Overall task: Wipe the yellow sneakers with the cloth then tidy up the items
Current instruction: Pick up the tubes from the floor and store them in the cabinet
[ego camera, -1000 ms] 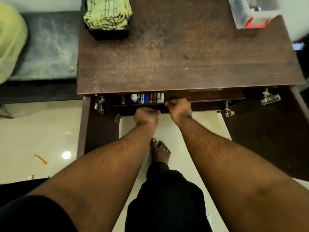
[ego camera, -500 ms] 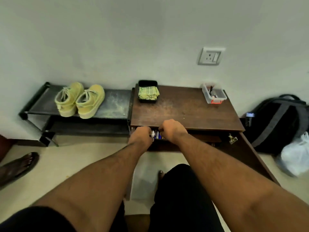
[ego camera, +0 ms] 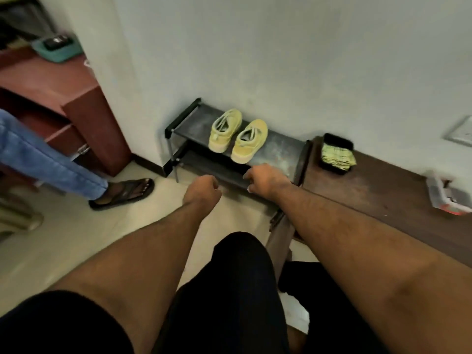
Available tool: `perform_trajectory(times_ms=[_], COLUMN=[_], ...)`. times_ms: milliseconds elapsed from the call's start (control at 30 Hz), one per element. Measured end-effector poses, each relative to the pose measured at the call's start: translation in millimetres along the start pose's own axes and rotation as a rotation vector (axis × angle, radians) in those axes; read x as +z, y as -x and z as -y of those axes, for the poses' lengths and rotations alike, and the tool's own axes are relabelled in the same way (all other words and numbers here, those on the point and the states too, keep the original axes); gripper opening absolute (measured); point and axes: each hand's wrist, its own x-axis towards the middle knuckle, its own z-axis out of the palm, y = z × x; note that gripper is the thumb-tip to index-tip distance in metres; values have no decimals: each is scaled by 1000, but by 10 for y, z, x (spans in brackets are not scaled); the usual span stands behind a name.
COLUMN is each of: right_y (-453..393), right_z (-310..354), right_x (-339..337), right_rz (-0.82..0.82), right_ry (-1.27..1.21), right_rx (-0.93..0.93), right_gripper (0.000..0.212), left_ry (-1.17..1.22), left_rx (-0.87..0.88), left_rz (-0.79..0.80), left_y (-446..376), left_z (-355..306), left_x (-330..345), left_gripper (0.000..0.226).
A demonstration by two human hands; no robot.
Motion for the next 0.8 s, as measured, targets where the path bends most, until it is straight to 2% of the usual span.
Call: perform_trajectory(times_ms=[133,300,500,633,800], right_y=[-634,-1236,-1771,-2095,-2405], right_z=[187,204,257,391,622], right_x=[694,1622,2521,2968,3486], right_rz=[142,310,484,557,592], right_ry=[-5,7,-13,-17,-70], right_rx=[-55,-121,-186,-213,-249], right_gripper=[42,41,39,39,46], left_ry=[35,100,140,168,179], left_rx=[-215,-470,-676,-787,-809], left_rz=[46,94,107,116,29], left_y=[-242,-361,-287,-298,-601], left_z=[895,1870,2696,3105,3424], left_x=[297,838,1471,1786,2001], left_gripper=[25,21,19,18,16])
